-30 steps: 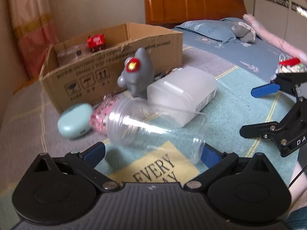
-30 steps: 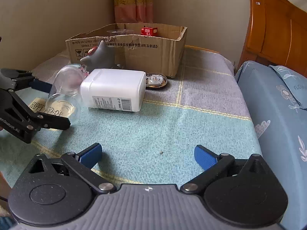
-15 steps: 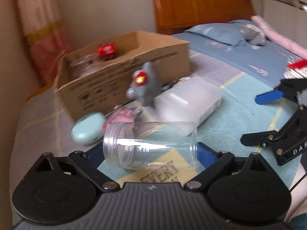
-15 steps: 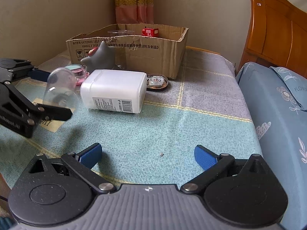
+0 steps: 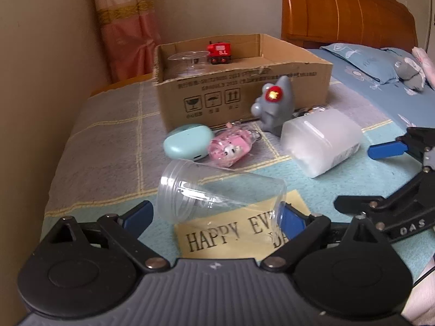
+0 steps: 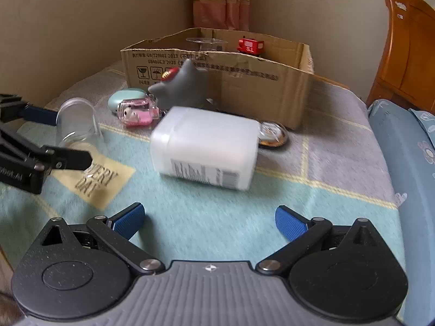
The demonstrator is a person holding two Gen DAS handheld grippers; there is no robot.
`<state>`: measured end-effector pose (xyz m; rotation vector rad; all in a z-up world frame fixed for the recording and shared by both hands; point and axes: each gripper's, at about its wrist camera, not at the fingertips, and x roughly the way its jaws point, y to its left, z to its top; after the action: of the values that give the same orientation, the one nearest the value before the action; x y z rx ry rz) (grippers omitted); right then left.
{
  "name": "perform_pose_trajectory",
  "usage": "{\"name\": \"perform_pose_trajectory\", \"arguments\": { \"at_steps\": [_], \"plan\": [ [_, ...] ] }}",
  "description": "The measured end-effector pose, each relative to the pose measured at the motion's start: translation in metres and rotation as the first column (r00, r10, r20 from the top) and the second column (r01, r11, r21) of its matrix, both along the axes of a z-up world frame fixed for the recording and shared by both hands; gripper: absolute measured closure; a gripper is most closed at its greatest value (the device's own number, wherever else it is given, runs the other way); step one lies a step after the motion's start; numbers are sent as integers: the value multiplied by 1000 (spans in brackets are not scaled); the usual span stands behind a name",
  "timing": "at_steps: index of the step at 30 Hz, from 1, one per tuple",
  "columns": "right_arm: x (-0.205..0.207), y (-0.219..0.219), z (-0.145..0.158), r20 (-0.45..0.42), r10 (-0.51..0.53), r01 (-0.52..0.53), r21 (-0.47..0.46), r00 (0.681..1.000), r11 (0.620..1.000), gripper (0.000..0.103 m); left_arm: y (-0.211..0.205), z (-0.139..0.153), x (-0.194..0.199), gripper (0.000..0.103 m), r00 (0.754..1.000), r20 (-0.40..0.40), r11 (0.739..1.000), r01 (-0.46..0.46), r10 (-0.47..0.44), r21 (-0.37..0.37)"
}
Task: Organize rigid objects
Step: 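Close right tool around white plastic bottle while left tool holds cylinder jar, then carry jar with left tool and white bottle with right tool into box, release both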
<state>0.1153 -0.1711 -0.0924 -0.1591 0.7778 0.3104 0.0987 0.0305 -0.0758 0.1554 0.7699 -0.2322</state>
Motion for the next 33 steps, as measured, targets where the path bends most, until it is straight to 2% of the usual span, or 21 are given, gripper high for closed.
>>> {"name": "perform_pose_trajectory", "arguments": {
  "at_steps": [7, 12, 17, 20, 27, 31, 33],
  "plan": [
    [19, 12, 3, -9, -8, 8, 18, 1000, 1000, 0, 1, 1, 0, 6, 999, 27, 1000, 22, -22, 12],
    [24, 21, 10, 33, -23, 23, 16, 999, 1000, 0, 1, 1, 1, 6, 999, 28, 999, 32, -32, 0],
    [29, 20, 13, 39, -107, 108, -14, 993, 994, 0, 0, 1, 2, 6, 999, 32, 999, 40, -40, 0],
    [32, 11, 14, -6, -148, 148, 6, 989, 989, 0, -1, 2, 2, 6, 998, 32, 999, 53, -53, -7],
    [39, 24, 20, 35, -99, 100, -24, 994, 995, 0, -2, 1, 9, 8, 999, 21, 999, 49, -48, -5],
    [48, 28, 17, 7, -91, 91, -52, 996, 994, 14, 0, 1, 12, 10, 999, 3, 998, 48, -48, -39],
    [47, 26, 17, 6, -95, 95, -54, 995, 994, 15, 0, 2, 12, 11, 999, 1, 998, 39, -39, -46]
  ]
}}
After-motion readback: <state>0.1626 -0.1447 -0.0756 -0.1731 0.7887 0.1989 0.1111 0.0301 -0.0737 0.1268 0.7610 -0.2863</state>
